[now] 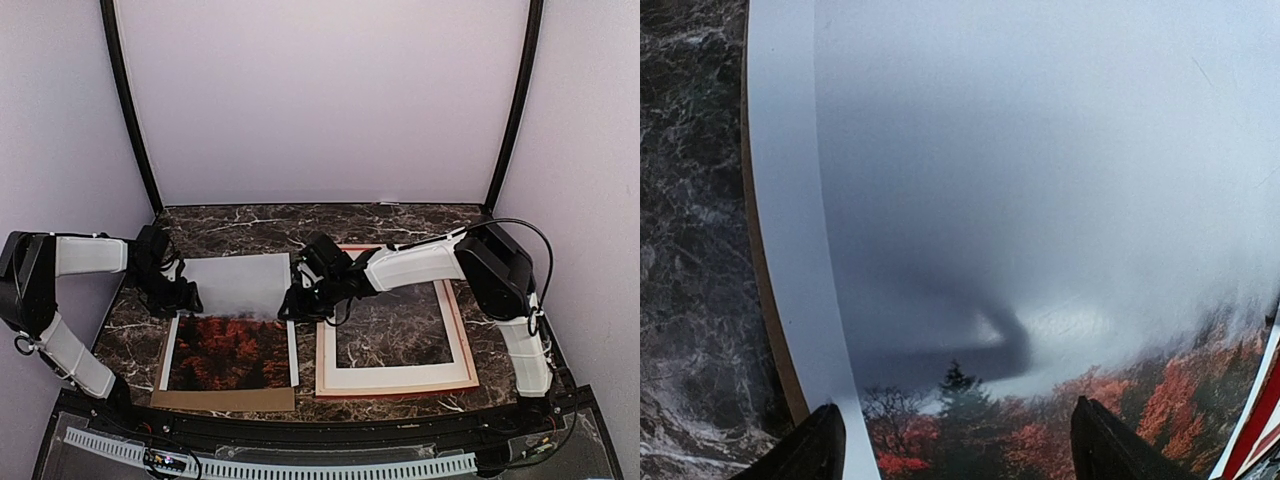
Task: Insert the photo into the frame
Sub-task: Pick up the photo from the backboard.
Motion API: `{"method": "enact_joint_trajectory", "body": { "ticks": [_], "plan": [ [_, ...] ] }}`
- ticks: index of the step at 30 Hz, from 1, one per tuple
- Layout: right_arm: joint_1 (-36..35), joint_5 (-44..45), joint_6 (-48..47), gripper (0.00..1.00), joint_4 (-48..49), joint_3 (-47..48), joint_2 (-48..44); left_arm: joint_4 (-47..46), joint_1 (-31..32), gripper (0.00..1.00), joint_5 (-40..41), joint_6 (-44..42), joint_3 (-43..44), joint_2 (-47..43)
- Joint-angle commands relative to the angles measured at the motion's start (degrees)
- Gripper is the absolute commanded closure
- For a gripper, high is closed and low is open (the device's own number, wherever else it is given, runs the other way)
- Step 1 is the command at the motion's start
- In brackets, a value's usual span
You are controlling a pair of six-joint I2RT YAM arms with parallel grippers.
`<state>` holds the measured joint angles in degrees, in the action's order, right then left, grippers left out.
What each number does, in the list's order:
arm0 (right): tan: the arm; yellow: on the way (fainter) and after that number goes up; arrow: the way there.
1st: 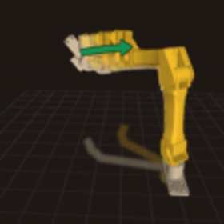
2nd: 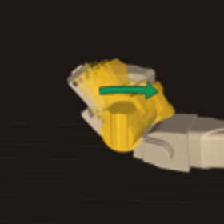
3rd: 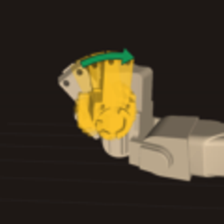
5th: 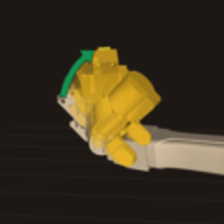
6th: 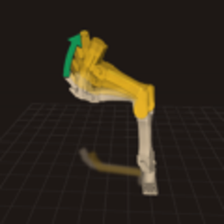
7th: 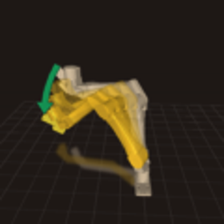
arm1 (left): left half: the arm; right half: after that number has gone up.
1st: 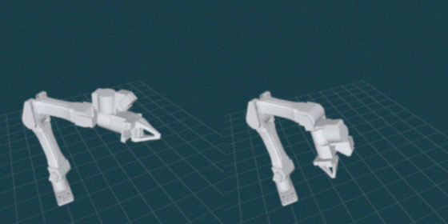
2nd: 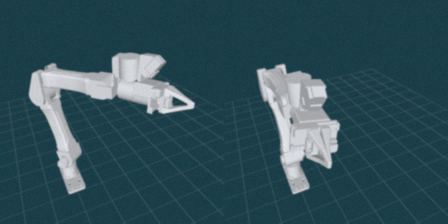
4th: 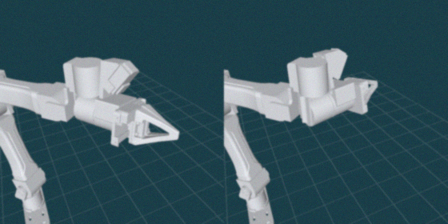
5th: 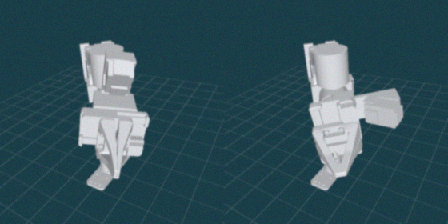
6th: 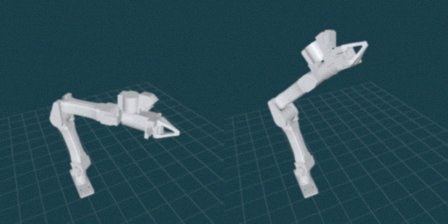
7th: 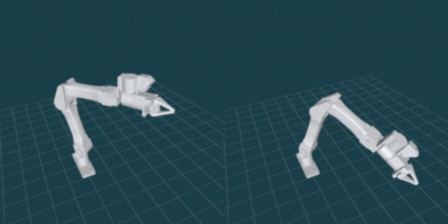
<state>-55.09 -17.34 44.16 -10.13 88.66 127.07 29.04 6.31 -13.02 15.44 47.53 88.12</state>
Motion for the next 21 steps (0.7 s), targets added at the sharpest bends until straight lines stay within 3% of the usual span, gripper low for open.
{"method": "enact_joint_trajectory", "body": {
  "ticks": [1, 8, 21],
  "plan": [
    [-0.1, -0.8, 0.9, 0.61, 2.4, -1.9, -0.4, 1.0, 1.9, 0.2, -4.9, 0.5, -1.2, 2.2],
    [0.1, -1.7, 1.7, 0.74, 4.8, -2.9, -1.8, 0.8, 2.4, 0.2, -4.9, 0.6, -1.3, 2.1],
    [0.4, -2.2, 2.2, 0.82, 7.2, -4.1, -4.4, 0.8, 2.7, 0.21, -4.9, 0.6, -1.3, 2.3]
  ]
}}
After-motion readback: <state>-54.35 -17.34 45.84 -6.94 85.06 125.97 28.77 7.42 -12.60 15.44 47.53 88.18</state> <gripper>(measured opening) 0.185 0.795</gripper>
